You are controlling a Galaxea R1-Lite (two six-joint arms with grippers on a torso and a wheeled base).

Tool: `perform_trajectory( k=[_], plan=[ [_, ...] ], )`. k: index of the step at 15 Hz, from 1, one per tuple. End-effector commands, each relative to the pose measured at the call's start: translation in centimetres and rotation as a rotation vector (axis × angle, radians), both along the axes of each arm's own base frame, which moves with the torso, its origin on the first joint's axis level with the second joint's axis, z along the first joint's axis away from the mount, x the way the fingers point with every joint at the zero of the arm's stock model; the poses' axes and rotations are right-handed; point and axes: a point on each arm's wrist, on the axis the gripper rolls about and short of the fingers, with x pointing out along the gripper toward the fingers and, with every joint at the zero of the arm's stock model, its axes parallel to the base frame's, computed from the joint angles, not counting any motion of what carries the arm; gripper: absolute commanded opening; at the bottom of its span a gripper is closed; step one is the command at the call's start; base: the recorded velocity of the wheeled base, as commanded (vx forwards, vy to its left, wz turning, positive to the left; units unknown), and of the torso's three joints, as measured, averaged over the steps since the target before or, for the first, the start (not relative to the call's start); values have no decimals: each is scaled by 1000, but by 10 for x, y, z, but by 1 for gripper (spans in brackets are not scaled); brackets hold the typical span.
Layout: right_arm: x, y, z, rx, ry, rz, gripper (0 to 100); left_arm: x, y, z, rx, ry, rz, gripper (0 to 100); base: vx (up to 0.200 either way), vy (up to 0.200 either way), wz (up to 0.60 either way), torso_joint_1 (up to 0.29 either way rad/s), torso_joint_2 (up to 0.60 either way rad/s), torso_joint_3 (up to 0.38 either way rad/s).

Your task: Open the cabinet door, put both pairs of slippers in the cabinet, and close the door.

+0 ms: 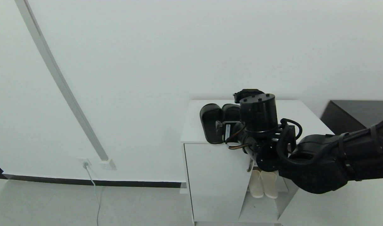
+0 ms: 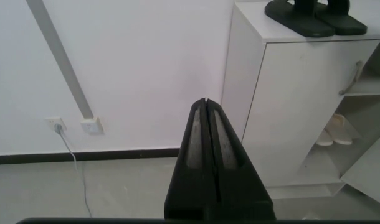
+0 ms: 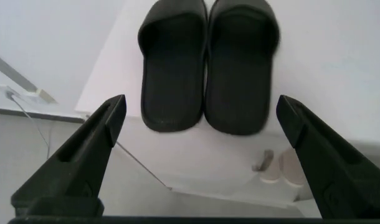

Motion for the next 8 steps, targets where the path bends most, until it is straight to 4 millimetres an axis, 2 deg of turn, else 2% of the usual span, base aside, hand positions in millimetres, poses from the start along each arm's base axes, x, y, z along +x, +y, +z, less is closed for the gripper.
perform_trajectory(
  k=[1, 5, 8],
  plan=[
    [-1, -1, -8, -18, 18, -1, 100, 0, 0, 0, 1, 1, 0, 0, 200, 0, 0, 2, -2, -2],
    [-5, -1, -28, -32, 23, 8, 100, 0, 0, 0, 0, 1, 0, 0, 200, 0, 0, 10, 4, 4],
    [-3, 4, -53, -56, 43, 15, 100, 0, 0, 0, 0, 1, 0, 0, 0, 0, 0, 0, 0, 0]
  ],
)
